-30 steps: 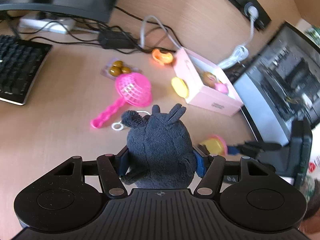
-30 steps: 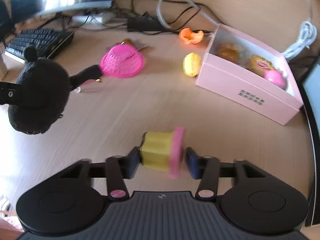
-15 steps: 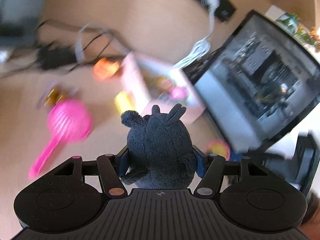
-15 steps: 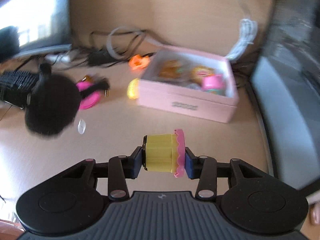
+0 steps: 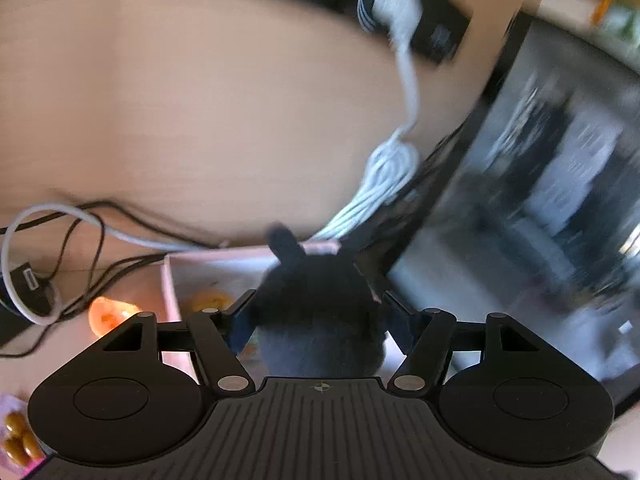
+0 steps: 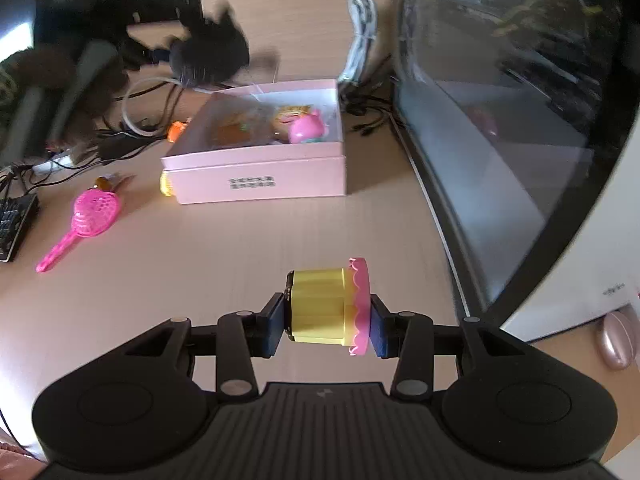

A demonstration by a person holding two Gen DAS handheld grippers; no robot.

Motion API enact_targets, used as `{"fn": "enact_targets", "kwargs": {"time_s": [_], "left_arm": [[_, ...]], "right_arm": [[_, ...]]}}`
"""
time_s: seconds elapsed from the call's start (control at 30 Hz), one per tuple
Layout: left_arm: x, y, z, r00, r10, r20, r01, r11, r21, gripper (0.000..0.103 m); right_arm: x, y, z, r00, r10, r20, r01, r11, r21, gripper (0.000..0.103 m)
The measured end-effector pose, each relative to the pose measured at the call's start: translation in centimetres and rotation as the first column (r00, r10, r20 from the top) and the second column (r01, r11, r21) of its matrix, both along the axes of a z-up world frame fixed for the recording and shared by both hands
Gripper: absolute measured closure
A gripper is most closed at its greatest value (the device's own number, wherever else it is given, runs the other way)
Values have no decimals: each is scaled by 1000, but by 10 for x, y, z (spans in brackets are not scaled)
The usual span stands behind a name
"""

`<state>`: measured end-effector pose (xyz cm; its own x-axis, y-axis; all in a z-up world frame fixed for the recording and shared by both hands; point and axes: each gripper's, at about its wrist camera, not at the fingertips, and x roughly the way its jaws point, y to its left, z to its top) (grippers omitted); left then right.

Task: Organize objects
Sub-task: 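Lower plush into pink box with left tool while right tool drops cup toy in, then grasp the orange duck toy with the left tool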

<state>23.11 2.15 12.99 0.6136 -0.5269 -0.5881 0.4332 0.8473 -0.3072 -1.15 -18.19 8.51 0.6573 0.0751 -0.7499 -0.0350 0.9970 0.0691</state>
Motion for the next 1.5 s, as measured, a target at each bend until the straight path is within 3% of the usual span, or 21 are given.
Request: {"fn": "enact_targets", "kwargs": {"time_s": [0.1,0.23,0.33,0.47,0.7,0.77,0.8,0.83,0.97,1.1,1.33,1.5], "left_arm": [[2,5,-23,999,33,-35,-33,999,24,36],[-15,38,-36,986,139,-92,-149,983,-105,36],[-45,64,-39,978,176,-114,-192,971,-146,36],[-93,91,-45,972,191,-134,-206,973,-104,36],[-175,126,-57,969,214,-124,-210,977,45,36],[-190,139,-60,961,250,-116,-242,967,79,36],[-196,148,-62,951,282,-122,-274,958,79,36],[-199,157,-64,945,300,-133,-293,954,64,36],[-207,180,-63,931,350,-106,-342,936,81,36],[-203,202,-61,928,364,-83,-359,931,70,36],[-177,206,-61,940,325,-99,-330,943,-34,36],[-167,197,-63,962,254,-100,-260,964,-50,36]], "right_arm": [[4,-8,-1,1000,0,-5,0,1000,13,61],[18,-10,6,999,45,9,-45,998,34,61],[39,-7,17,996,89,31,-91,993,68,61],[77,-1,39,988,116,104,-124,990,67,61],[168,19,83,963,97,251,-128,986,110,61],[191,25,81,971,59,232,-86,991,107,53],[201,30,77,976,51,213,-75,992,104,35],[206,35,73,978,44,205,-66,993,100,23],[195,59,56,985,57,165,-68,996,61,18],[160,85,26,990,116,75,-119,992,32,1],[104,126,-30,984,149,-101,-150,989,-5,0],[90,136,-54,974,120,-193,-112,992,54,0]]}}
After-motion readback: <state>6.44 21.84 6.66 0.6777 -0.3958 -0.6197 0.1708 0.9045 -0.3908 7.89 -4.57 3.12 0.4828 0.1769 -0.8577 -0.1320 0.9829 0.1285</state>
